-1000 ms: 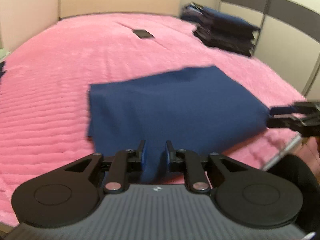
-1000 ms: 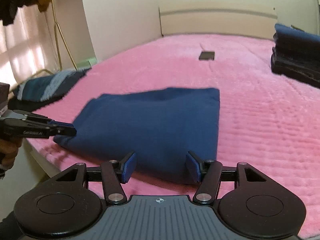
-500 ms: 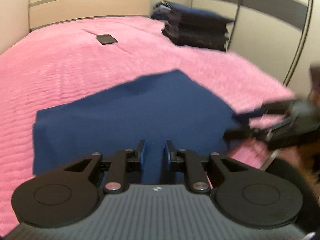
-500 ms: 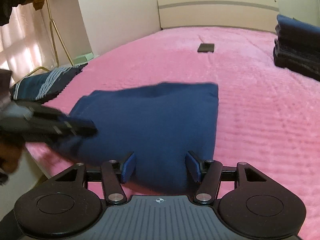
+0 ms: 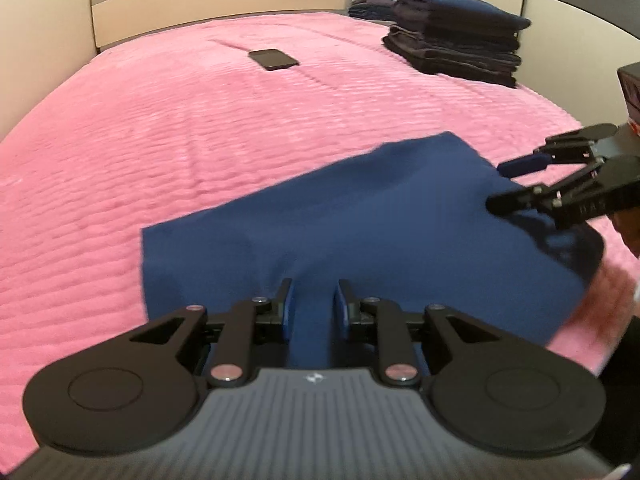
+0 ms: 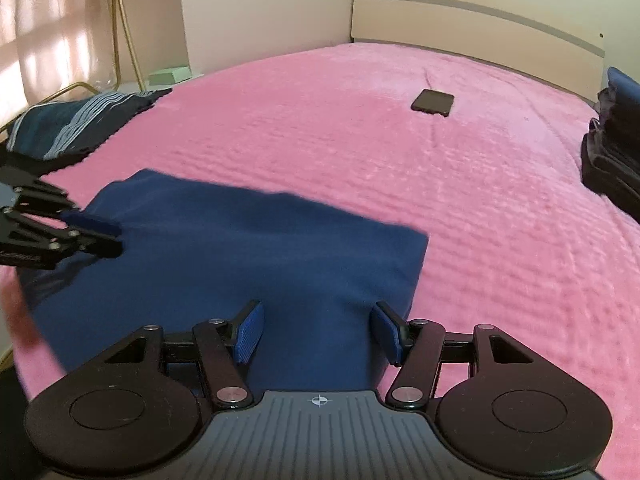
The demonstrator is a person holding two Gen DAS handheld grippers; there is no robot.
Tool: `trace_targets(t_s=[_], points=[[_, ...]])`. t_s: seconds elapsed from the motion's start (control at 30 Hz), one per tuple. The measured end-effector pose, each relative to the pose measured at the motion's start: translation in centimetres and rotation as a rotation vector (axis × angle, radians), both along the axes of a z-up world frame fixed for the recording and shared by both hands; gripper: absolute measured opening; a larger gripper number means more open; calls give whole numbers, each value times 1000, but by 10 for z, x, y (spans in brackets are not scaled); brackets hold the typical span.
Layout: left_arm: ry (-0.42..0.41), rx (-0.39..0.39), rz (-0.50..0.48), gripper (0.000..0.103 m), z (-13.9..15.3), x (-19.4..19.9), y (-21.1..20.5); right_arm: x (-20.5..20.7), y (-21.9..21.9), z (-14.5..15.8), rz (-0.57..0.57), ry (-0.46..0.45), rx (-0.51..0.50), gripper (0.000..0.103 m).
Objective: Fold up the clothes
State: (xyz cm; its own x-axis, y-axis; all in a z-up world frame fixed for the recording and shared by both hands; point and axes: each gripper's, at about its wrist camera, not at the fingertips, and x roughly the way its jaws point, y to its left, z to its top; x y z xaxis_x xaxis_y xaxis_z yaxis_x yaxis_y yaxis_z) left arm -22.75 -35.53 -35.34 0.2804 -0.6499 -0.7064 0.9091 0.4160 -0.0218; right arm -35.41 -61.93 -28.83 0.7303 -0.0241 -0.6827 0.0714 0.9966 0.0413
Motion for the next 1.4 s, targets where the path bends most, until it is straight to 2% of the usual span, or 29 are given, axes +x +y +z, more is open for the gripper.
trace_targets(t_s=[0.3,0.43,0.5,0.57,0.73,0.8,0.9,1.0,1.13,1.23,1.4], points=[[33,4,33,13,-3,36,-3,44,-46,-11,-78,15,61,58],[25,-12,73,15,4,49,-7,38,-33,5,-74,-19,21,58],[46,-15,83,15,3,59,-13,37,-23,4,-23,-11,15,58],[63,-3,92,16,-3,70,-18,36,-23,-2,-17,3,6,58],[39,26,128,16,-14,94,-13,37,-68,-15,-154,-5,125,58],[42,19,130,15,-13,97,-13,40,-77,-12,-203,-5,83,58],[50,0,122,14,-6,96,-15,39,-81,2,-240,-26,82,58],[59,-20,115,14,0,95,-17,36,-62,17,-158,-67,86,58],[53,-18,80,15,2,89,-27,53,-30,12,-10,-26,73,58],[24,22,25,17,-8,80,-46,58,-35,10,-34,-15,53,58],[-18,55,101,19,-15,104,-46,65,-43,6,-74,4,20,58]])
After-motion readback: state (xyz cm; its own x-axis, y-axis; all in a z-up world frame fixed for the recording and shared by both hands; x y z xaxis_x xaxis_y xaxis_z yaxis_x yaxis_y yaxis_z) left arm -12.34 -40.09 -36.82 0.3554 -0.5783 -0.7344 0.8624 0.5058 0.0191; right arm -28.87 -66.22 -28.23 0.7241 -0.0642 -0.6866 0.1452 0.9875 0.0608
